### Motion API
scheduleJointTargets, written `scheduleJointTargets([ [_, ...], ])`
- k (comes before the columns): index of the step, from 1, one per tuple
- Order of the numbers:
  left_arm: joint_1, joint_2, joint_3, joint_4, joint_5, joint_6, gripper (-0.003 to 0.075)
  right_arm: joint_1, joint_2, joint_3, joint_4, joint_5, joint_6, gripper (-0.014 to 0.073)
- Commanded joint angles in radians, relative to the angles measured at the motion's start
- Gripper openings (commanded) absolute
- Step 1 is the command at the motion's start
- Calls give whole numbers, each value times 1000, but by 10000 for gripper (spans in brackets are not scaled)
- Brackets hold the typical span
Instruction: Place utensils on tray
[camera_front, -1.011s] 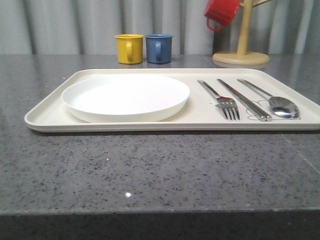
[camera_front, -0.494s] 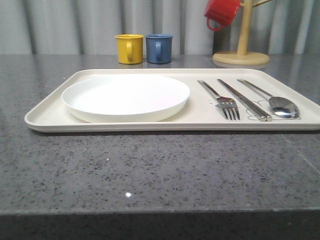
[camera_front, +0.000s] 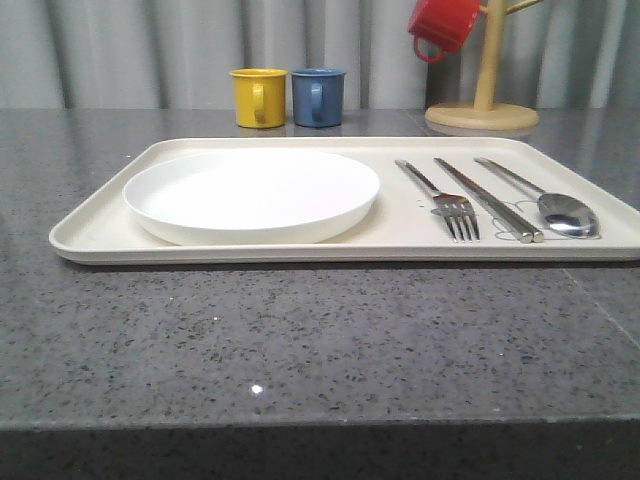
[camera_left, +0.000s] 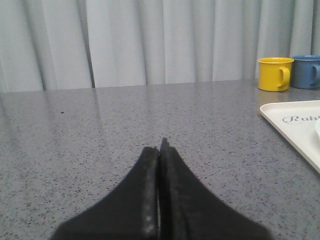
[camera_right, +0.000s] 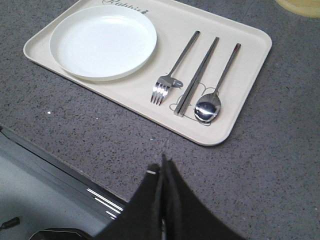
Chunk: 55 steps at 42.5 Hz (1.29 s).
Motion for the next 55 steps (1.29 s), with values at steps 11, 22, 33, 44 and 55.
scheduleJointTargets([
  [11, -1, -22, 5, 0, -82, -11, -20, -1, 7, -24, -3, -63, -6, -115],
  [22, -1, -22, 5, 0, -82, -11, -20, -1, 7, -24, -3, -63, -6, -115],
  [33, -1, -22, 5, 0, -82, -11, -20, -72, -72, 66, -16, -190, -6, -115],
  [44, -1, -22, 5, 0, -82, -11, -20, -278, -301, 505, -29, -749, -6, -115],
  [55, -1, -22, 5, 0, -82, -11, -20, -361, -460, 851, -13, -1085, -6, -115],
])
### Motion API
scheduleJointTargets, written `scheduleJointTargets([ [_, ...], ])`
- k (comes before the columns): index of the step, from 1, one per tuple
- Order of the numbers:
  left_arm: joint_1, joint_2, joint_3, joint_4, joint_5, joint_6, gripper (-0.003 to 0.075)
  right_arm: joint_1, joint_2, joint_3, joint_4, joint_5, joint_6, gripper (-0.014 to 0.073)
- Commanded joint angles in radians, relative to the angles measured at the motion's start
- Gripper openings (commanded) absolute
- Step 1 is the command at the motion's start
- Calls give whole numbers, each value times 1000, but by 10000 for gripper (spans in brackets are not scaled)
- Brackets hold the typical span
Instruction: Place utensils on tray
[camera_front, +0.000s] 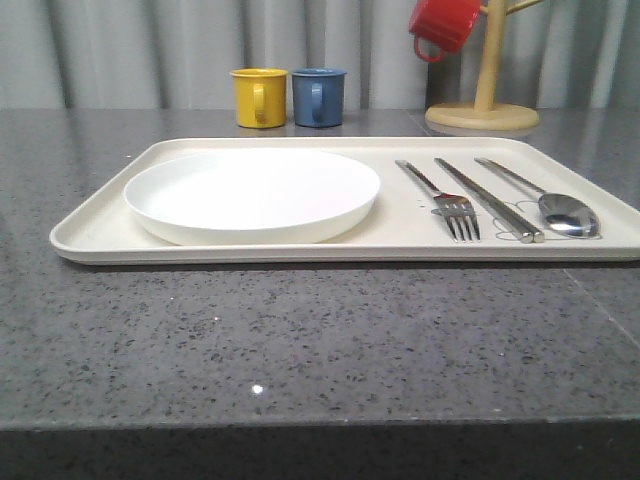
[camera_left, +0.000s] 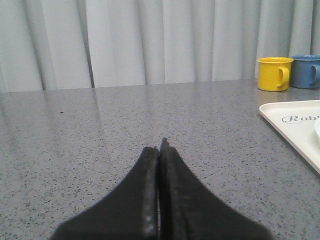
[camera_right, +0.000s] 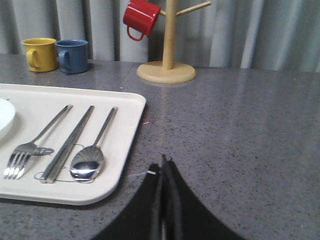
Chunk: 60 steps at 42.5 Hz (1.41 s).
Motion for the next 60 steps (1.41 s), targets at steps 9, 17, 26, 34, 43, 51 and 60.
scheduleJointTargets([
  [9, -1, -22, 5, 0, -82, -8, -20, -18, -75, 104, 7, -197, -6, -115],
  [17, -1, -22, 5, 0, -82, -8, -20, -18, -74, 104, 7, -195, -6, -115],
  [26, -1, -22, 5, 0, -82, -8, -20, -18, -74, 104, 7, -203, -3, -115],
  [34, -1, -22, 5, 0, -82, -8, -20, -18, -74, 104, -138, -216, 193, -115],
  [43, -1, -22, 5, 0, -82, -8, -20, -18, -74, 104, -155, -226, 220, -115],
  [51, -1, -22, 5, 0, -82, -8, -20, -18, -74, 104, -150, -225, 220, -115],
  [60, -1, -22, 5, 0, -82, -8, -20, -18, -74, 104, -150, -225, 220, -115],
])
